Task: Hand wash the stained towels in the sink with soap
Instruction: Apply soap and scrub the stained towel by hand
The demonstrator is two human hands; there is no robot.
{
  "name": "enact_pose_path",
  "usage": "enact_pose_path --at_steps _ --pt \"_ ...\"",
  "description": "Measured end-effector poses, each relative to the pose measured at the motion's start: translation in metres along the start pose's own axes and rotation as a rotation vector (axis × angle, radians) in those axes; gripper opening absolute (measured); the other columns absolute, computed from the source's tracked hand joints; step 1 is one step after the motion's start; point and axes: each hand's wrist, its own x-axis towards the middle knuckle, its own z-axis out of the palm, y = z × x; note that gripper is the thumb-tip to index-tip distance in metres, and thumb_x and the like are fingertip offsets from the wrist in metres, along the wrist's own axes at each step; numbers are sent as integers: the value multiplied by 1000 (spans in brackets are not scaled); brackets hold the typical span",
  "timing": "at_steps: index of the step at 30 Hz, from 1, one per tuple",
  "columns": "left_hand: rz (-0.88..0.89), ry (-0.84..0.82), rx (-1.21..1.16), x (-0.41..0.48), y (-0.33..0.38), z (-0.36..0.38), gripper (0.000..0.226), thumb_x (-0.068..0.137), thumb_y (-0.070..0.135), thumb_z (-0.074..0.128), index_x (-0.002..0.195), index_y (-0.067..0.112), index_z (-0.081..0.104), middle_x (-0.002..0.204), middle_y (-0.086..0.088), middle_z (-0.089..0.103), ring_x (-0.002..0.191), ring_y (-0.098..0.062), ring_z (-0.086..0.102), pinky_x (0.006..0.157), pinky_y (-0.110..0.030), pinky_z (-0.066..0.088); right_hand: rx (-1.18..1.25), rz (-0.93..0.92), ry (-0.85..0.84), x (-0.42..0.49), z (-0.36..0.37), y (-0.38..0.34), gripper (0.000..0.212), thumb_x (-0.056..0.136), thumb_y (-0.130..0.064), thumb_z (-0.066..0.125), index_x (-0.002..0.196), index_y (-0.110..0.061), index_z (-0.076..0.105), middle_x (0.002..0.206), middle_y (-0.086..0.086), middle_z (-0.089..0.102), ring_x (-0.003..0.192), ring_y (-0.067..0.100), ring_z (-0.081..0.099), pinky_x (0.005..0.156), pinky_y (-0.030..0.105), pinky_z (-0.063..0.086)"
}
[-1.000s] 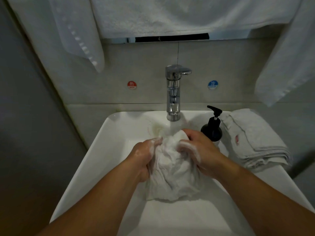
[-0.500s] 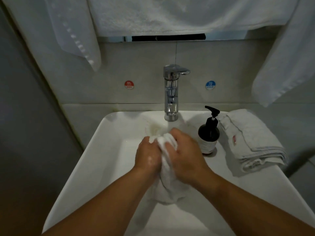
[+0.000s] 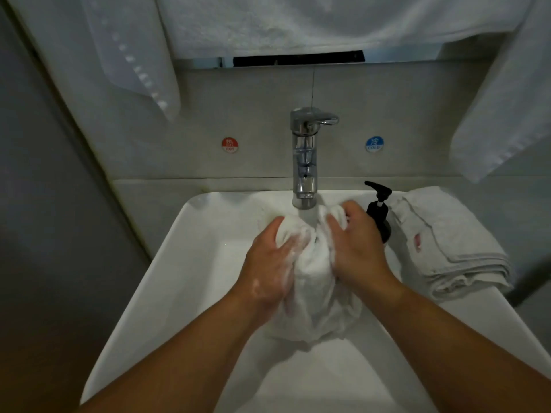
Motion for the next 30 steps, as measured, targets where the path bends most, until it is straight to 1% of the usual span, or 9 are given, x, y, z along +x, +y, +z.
enact_pose_path --at_steps 5,9,13,15,18,21,23,25,30 --pt "3 133 121 13 5 -15 30 82 45 68 91 16 67 88 -4 74 88 -27 72 87 -52 58 12 109 -163 -1 -14 12 19 94 -24 70 96 -16 54 85 -3 58 75 9 55 58 13 39" --pt "-121 288 331 28 -2 -38 16 93 36 68 86 25 59 91 3 65 88 -20 62 84 -34 53 13 160 -75 7 -25 13 44 89 -35 76 126 -29 53 107 -11 57 94 9 59 74 19 45" --pt "-299 52 762 28 -19 -44 60 93 39 67 141 14 40 133 -12 58 119 -31 58 89 -31 45 -510 167 -576 4 -28 26 13 100 -27 59 100 -27 72 91 -5 71 84 17 70 74 27 53" --pt "-241 -68 901 23 -24 -45 77 90 43 70 151 23 28 143 -13 50 127 -30 54 97 -32 44 -873 125 -755 1 -34 23 25 102 -36 52 107 -21 72 116 5 69 106 24 66 91 33 52" --pt "-53 -382 1027 17 -19 -40 86 84 64 69 154 38 28 164 0 21 152 -23 21 121 -37 23 -861 7 -812 -6 -42 6 68 87 -62 65 145 -30 47 152 3 33 136 25 42 113 34 37" --pt "-75 -719 1253 8 -17 -33 104 78 69 72 159 35 18 169 5 7 156 -20 0 125 -39 7 -841 -114 -1074 -24 -32 5 122 71 -61 82 161 -33 5 167 -2 9 153 24 12 123 34 18" --pt "-147 -730 1307 5 -20 -30 116 72 70 76 160 32 10 168 0 10 154 -25 7 123 -39 13 -945 -89 -1165 -33 -17 23 150 59 -66 88 158 -31 -18 169 1 -7 155 30 -5 126 43 12" --pt "-134 -691 1383 4 -25 -24 119 69 75 75 159 30 11 160 -5 23 147 -30 19 122 -41 23 -1025 -146 -1149 -38 -5 40 160 48 -74 86 157 -30 -23 168 5 -5 153 37 -4 125 49 15" --pt "-46 -731 1365 3 -26 -21 73 85 59 71 142 22 44 135 -3 55 121 -25 53 102 -33 41 -941 -208 -1038 -38 -7 39 121 57 -61 90 151 -21 26 142 5 44 123 24 45 108 38 43"
